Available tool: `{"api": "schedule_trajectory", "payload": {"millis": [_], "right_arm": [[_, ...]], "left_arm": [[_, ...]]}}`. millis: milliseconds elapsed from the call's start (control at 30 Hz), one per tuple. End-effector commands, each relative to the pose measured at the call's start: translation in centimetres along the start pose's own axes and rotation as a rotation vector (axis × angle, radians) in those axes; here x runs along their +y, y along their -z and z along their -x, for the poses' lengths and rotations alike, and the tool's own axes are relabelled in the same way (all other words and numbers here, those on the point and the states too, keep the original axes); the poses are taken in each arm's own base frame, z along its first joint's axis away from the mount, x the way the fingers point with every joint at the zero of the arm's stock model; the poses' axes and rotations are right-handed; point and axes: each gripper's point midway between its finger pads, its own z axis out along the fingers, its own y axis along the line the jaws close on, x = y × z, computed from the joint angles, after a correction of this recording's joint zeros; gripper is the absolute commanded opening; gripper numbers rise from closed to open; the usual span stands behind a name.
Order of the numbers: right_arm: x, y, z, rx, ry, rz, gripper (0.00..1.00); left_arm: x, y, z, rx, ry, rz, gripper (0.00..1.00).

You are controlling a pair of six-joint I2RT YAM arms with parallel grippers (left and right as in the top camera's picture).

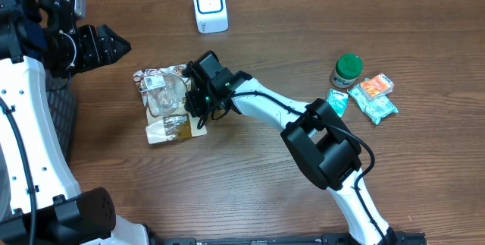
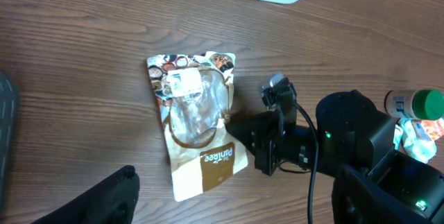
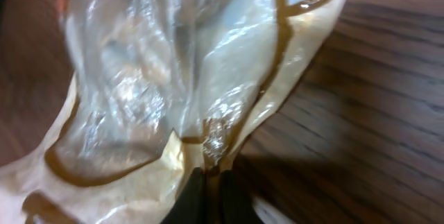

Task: Scan the item barcode

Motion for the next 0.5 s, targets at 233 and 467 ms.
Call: {"api": "schedule_trajectory", "payload": {"millis": [233, 467], "right_arm": [[-9.0, 2.7, -1.8, 0.067, -0.132, -0.503, 0.04], [-11.3, 6.1, -1.1, 0.111, -0.262, -0.528, 0.04]], "left_arm": [[-3.3, -1.9, -1.2, 0.063, -0.106, 0.028, 0.70], [-5.7, -5.0, -2.7, 0.142, -0.074, 0.027, 0.60]]}}
